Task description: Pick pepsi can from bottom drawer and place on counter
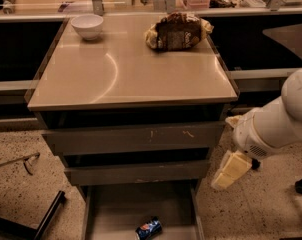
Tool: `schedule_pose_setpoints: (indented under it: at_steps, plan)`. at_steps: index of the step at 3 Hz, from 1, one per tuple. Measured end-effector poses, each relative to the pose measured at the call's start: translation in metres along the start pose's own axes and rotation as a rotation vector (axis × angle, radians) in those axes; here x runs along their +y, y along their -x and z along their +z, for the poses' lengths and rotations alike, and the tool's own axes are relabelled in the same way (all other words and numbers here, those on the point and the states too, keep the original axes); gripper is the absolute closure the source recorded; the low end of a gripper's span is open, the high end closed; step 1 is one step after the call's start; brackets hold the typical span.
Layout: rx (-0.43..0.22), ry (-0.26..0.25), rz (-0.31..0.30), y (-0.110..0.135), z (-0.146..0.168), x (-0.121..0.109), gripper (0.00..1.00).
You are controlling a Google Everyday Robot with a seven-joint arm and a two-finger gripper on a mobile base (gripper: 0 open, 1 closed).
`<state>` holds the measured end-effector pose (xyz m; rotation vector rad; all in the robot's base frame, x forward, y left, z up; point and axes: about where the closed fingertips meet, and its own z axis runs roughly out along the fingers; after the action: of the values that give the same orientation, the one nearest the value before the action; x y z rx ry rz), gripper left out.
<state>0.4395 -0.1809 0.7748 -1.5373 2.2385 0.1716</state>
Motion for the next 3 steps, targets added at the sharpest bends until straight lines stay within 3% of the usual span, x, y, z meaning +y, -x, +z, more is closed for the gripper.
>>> schedule_pose_setpoints:
  at_steps: [1,2,3]
  plan:
    - [-0.013,0.075,0.062,-0.037,0.097,0.028,0.0]
    - [-0.042,0.1,0.086,-0.059,0.18,0.046,0.0]
    - [-0.078,0.044,0.095,-0.053,0.186,0.031,0.0]
